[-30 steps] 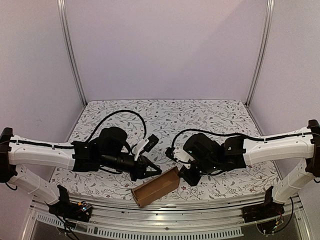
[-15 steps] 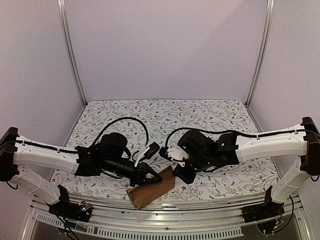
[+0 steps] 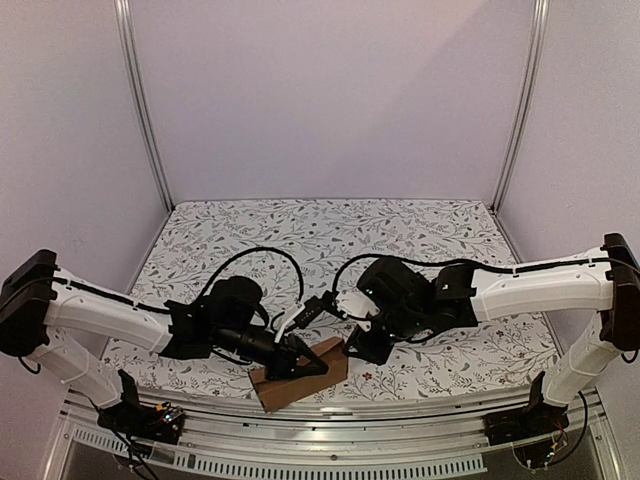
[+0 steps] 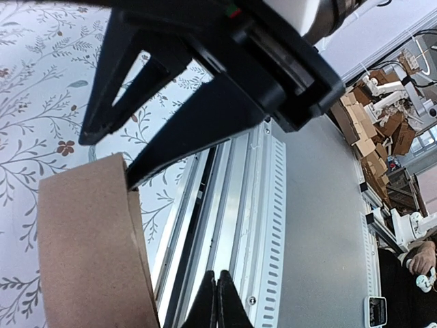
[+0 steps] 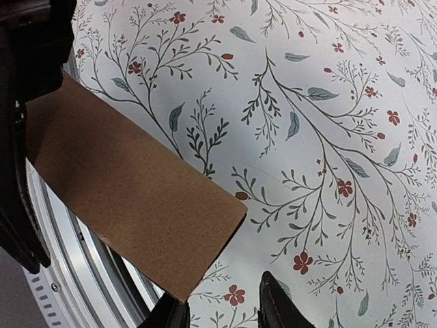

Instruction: Fold the paper box

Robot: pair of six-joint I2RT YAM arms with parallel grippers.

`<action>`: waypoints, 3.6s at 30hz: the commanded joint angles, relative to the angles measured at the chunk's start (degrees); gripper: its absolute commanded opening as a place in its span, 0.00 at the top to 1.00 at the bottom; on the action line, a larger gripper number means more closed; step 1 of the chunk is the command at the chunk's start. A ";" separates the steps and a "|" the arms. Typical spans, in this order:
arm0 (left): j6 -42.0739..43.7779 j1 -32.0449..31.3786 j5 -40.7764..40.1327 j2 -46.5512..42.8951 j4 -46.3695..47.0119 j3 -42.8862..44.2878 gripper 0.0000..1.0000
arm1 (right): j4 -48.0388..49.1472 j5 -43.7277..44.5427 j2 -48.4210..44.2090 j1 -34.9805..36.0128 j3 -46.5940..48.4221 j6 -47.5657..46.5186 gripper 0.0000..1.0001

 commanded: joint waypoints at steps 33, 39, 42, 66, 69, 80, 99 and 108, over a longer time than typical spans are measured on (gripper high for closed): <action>-0.45 -1.99 -11.32 7.34 -5.67 0.38 1.00 | 20.03 1.16 -9.32 0.29 -8.11 18.10 1.00; -0.31 -2.87 -12.85 7.48 -7.03 1.17 1.00 | 29.86 1.88 -4.03 0.25 -14.61 21.41 1.00; -0.11 -3.29 -13.35 7.72 -7.74 2.00 1.00 | 36.68 1.29 -0.53 0.26 -19.23 23.64 1.00; 1.28 -5.01 -18.02 7.21 -15.59 7.93 1.00 | 42.42 2.46 0.20 0.77 -23.00 27.06 1.00; 0.70 -5.10 -19.56 6.61 -18.10 10.19 1.00 | 42.46 4.13 1.69 1.68 -23.73 26.87 1.00; -3.52 -5.32 -29.27 -4.93 -28.07 13.15 1.00 | 42.20 7.08 1.88 2.94 -25.26 26.61 1.00; -20.21 -5.96 -35.93 -26.47 -28.81 -10.10 1.00 | 38.17 6.77 1.23 3.49 -22.42 25.77 1.00; -20.72 -6.07 -34.48 -28.00 -29.84 -11.02 1.00 | 36.32 7.13 1.50 3.51 -21.39 25.57 1.00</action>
